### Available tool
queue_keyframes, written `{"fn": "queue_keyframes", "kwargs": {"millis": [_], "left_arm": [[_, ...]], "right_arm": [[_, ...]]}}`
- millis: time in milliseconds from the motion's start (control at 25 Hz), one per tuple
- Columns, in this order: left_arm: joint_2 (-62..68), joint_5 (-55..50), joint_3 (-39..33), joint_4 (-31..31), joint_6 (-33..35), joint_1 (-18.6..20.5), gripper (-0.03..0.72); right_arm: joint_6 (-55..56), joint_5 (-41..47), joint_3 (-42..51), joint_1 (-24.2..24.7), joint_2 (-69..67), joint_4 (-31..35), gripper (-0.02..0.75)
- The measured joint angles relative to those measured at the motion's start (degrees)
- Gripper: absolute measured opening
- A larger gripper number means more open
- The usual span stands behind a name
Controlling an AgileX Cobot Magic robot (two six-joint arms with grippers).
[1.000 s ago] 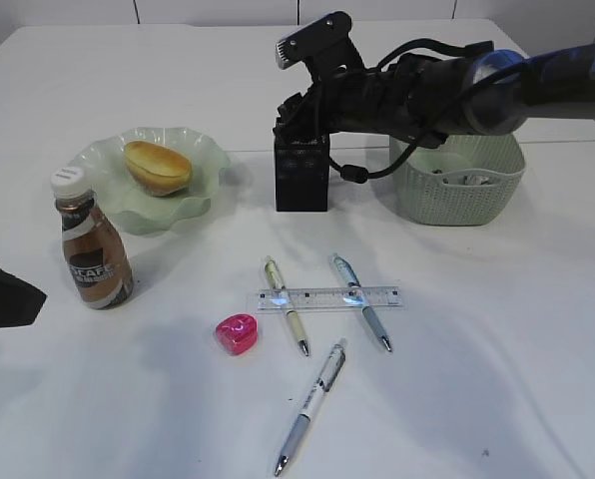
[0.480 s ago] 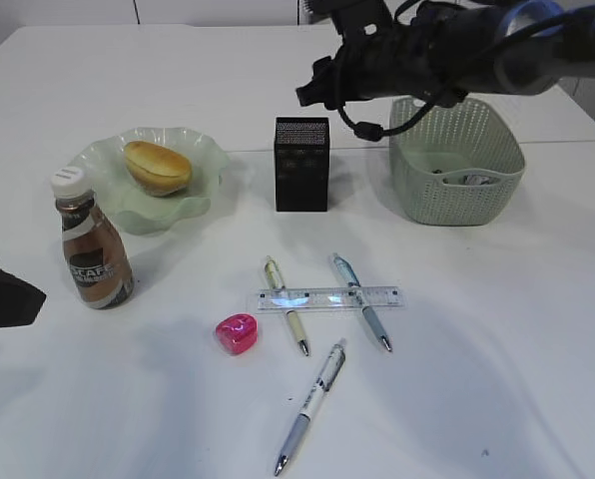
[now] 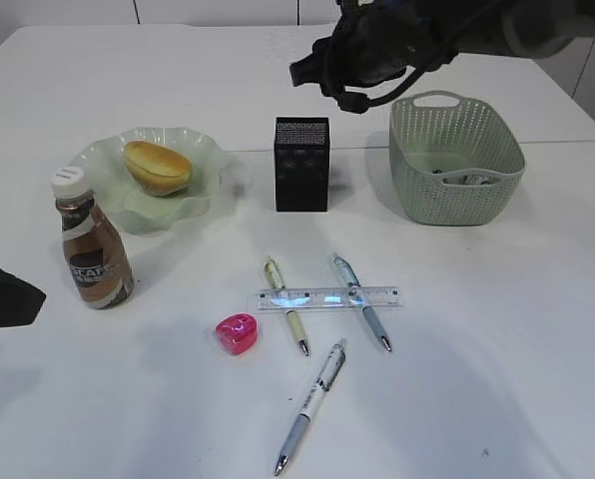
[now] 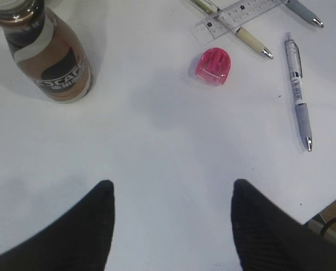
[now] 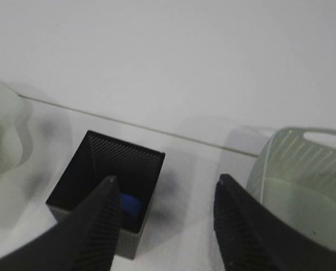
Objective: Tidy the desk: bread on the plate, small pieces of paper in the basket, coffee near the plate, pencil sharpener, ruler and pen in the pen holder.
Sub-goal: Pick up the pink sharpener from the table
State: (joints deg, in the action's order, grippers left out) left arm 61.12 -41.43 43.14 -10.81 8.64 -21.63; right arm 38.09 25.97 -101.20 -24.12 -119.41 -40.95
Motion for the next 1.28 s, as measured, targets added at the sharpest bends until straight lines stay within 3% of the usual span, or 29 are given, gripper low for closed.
{"fn": "queue_keyframes", "kwargs": {"millis": [320, 520, 760, 1280], "left_arm": [[0.0, 0.0, 0.0, 0.0, 0.0, 0.0, 0.456], [0.0, 0.0, 0.0, 0.0, 0.0, 0.0, 0.456], [0.0, -0.3, 0.0, 0.0, 0.0, 0.0, 0.456], [0.0, -0.7, 0.0, -0.1, 0.0, 0.0, 0.455]], "right_arm": [[-7.8, 10.9, 0.0, -3.3, 0.6, 10.6, 0.426], [-21.1, 19.5, 0.0, -3.5, 1.2, 24.5, 0.426], [-30.5, 25.4, 0.0, -3.5, 5.5, 34.2, 0.426], [-34.2, 40.9, 0.0, -3.5, 13.9, 38.5, 0.426]]}}
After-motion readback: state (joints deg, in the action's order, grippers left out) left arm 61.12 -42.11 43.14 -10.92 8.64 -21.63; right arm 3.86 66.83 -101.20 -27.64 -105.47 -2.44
